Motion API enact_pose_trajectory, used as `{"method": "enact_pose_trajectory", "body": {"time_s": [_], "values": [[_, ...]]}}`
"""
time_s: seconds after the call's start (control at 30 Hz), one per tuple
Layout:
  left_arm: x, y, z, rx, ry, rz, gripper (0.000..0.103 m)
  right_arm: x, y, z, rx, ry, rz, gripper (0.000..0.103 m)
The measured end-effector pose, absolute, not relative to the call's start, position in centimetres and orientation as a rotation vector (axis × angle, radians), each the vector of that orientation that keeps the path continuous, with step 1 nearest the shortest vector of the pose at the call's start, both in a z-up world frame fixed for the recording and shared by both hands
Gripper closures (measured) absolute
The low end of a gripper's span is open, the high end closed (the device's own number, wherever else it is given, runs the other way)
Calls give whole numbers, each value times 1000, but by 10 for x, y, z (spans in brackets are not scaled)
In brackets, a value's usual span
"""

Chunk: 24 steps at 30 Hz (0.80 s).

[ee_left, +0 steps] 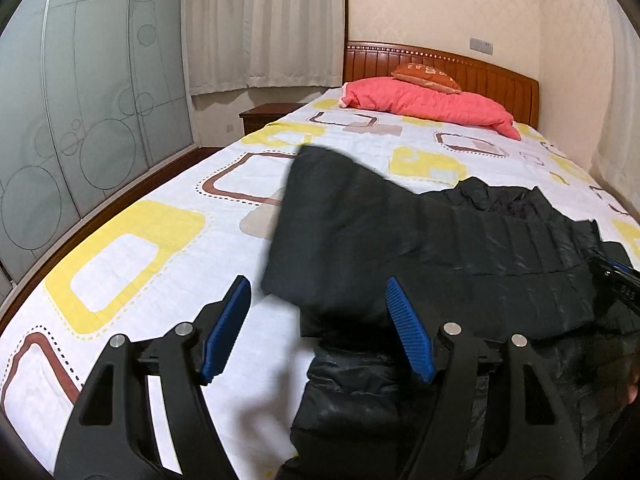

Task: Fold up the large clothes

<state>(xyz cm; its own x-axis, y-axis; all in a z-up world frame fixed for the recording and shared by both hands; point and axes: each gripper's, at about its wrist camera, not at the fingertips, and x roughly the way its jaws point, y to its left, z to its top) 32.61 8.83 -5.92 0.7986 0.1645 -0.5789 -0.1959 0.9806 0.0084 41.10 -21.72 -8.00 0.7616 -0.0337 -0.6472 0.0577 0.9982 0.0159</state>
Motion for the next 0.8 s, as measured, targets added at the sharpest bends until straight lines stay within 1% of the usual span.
{"method": "enact_pose_trajectory", "body": {"time_s": [0.37,0.63,0.8], "values": [[346,61,-65,19,630,152,32,407,-304,-87,49,719,-202,82],[369,53,-79,30,669,160,32,410,-339,-107,57,755,-262,82],[390,52,-92,26,720,170,32,413,-363,-124,133,800,-272,82]]}}
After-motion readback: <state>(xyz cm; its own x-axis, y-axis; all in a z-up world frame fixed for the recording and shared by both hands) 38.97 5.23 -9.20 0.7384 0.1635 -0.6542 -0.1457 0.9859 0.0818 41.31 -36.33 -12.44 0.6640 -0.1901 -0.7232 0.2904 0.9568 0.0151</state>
